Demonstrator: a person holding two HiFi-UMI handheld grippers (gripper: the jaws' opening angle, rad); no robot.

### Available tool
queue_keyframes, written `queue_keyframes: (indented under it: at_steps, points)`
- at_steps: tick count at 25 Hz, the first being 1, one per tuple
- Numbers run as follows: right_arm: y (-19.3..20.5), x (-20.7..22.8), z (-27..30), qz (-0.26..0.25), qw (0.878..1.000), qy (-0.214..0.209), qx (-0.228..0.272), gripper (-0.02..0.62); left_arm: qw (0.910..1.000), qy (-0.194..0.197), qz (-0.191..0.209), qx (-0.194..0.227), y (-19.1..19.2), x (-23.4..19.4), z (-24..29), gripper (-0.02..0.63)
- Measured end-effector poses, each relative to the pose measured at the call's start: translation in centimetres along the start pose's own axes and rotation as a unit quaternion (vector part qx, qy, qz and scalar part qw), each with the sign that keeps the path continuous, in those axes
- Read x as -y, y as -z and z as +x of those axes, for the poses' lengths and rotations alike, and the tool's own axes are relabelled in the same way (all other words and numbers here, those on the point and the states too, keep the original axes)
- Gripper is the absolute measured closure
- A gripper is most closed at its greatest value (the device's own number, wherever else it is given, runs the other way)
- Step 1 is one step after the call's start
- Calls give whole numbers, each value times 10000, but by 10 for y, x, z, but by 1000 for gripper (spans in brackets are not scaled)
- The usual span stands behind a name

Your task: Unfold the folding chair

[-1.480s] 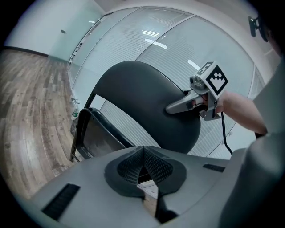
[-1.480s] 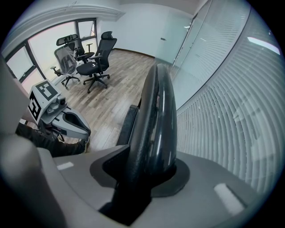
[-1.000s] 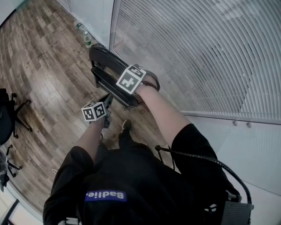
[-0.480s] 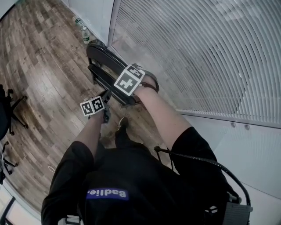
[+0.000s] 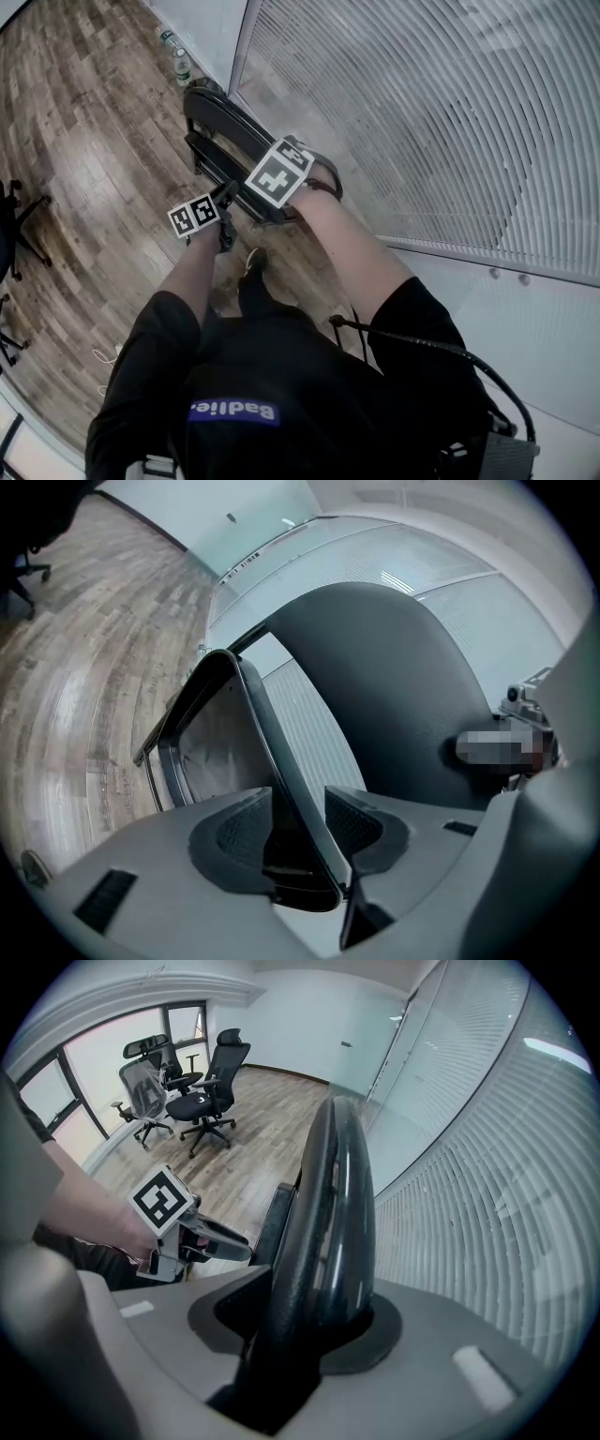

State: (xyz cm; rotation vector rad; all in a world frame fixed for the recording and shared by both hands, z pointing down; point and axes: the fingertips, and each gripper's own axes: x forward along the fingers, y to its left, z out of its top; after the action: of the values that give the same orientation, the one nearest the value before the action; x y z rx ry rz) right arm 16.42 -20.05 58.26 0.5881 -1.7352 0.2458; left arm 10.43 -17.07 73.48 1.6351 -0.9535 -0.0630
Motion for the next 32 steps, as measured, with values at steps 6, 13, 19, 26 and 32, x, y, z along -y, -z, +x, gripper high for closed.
queue_keyframes:
  at_steps: [6,13,19,26,32]
  points:
    - [-1,-6,0,-8,10000,-11,1,451,9999,-135,-79,1,-5,-9,14,420]
    - [-3,-16,1,-5,10000,-38,36,451,9991,-183,-347,182,-10,-24,18,411]
    - [-5,-24,-3,-3,10000,-65,60,451,9979,-209,-463,396,-21,-30,16,411]
    - [-14,-39,-4,-4,9999,-98,87,451,9979,-226,-469,391,-29,-37,17,413]
    - [-9,-34,-2,-14,10000,-58,62,453,9968,31,-644,471,-27,-30,24,488]
